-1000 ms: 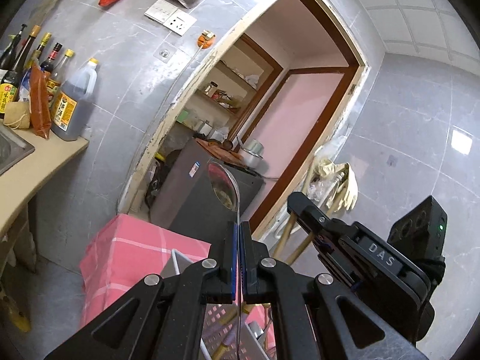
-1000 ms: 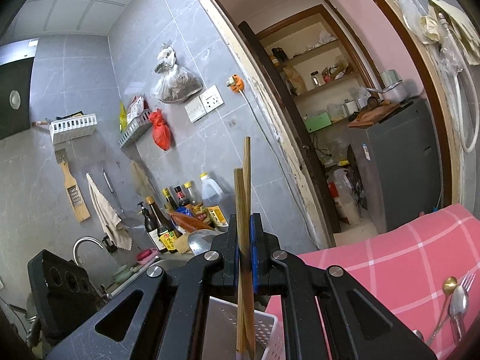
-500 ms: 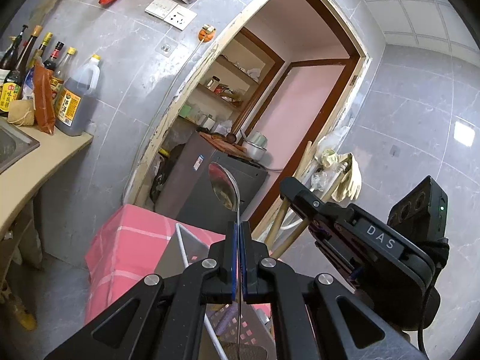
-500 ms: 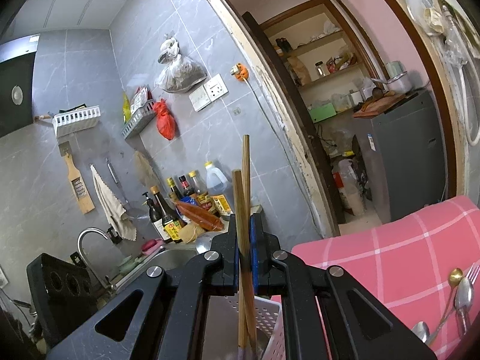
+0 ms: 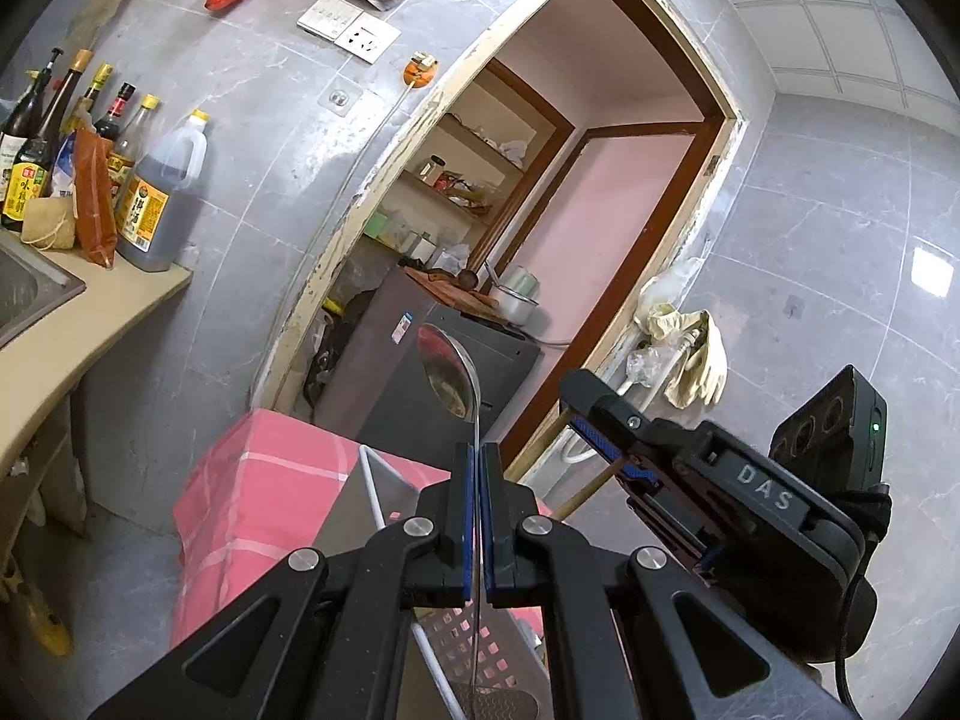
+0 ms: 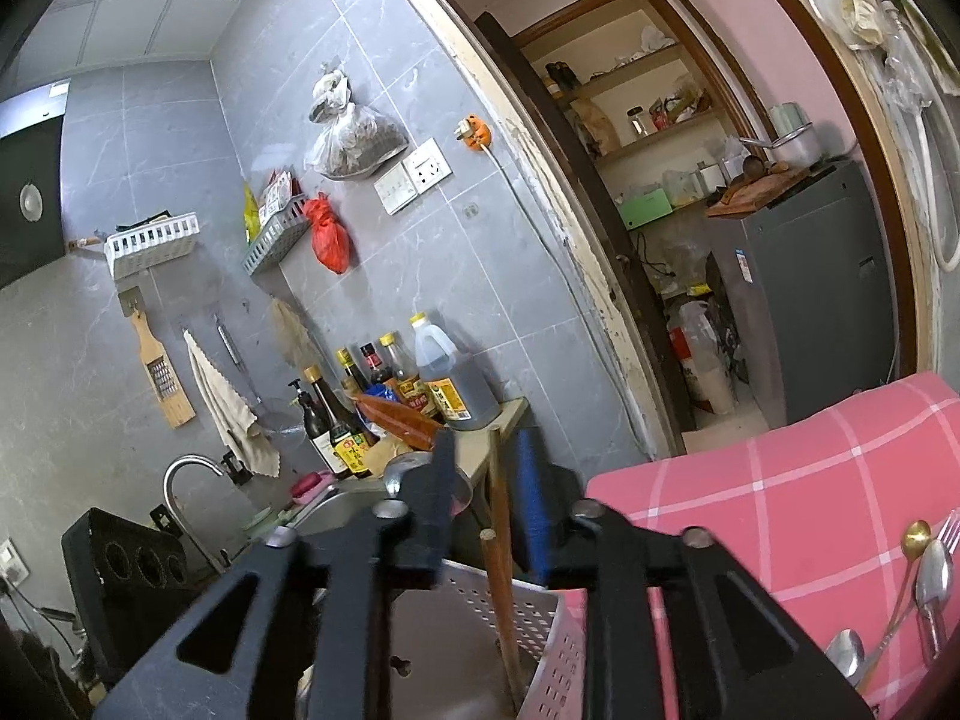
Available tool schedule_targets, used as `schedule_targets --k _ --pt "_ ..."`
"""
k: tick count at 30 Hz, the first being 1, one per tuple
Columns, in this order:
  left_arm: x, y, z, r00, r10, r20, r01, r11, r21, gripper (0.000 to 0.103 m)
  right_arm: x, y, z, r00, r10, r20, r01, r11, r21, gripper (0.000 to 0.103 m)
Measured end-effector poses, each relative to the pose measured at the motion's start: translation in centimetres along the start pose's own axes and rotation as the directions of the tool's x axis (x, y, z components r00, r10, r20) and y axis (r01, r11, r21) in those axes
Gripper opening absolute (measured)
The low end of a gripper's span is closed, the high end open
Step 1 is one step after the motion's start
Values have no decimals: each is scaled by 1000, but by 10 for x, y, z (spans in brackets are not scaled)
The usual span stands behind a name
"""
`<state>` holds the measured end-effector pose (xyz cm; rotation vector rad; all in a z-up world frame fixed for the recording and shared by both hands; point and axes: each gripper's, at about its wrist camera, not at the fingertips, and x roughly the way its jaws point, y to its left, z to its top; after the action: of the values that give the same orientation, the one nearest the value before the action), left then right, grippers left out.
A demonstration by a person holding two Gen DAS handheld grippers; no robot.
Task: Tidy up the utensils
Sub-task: 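Open the right gripper to drop the chopsticks into the caddy while the left holds the spoon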
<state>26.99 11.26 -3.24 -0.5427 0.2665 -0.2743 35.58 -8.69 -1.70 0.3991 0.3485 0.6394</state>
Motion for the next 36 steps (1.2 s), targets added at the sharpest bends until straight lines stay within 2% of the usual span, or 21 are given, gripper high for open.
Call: schedule_targets --k 2,6,12,19,24,33,36 --pt "0 0 0 1000 -3 1 3 1000 -1 2 -2 0 0 1000 -5 6 5 1000 -1 27" --pt "0 -3 1 1000 -8 3 8 1000 6 2 -13 -2 2 999 -32 34 31 999 10 40" --pt "-3 -12 4 1000 0 -26 1 999 44 3 -34 -6 7 995 -73 63 73 997 11 40" --pt "-16 -25 14 997 30 -65 -25 997 75 3 -44 -9 18 995 -88 56 86 996 29 40" --pt "-19 -29 19 995 48 -88 -43 998 52 3 -51 -4 21 995 -91 34 91 996 11 41" --pt "-25 -37 17 975 104 -197 -103 995 14 3 -64 -3 19 997 -80 -24 80 996 25 43" --pt "-29 -40 15 960 130 -249 -134 991 -2 3 -65 -2 17 996 -81 -45 82 996 23 44"
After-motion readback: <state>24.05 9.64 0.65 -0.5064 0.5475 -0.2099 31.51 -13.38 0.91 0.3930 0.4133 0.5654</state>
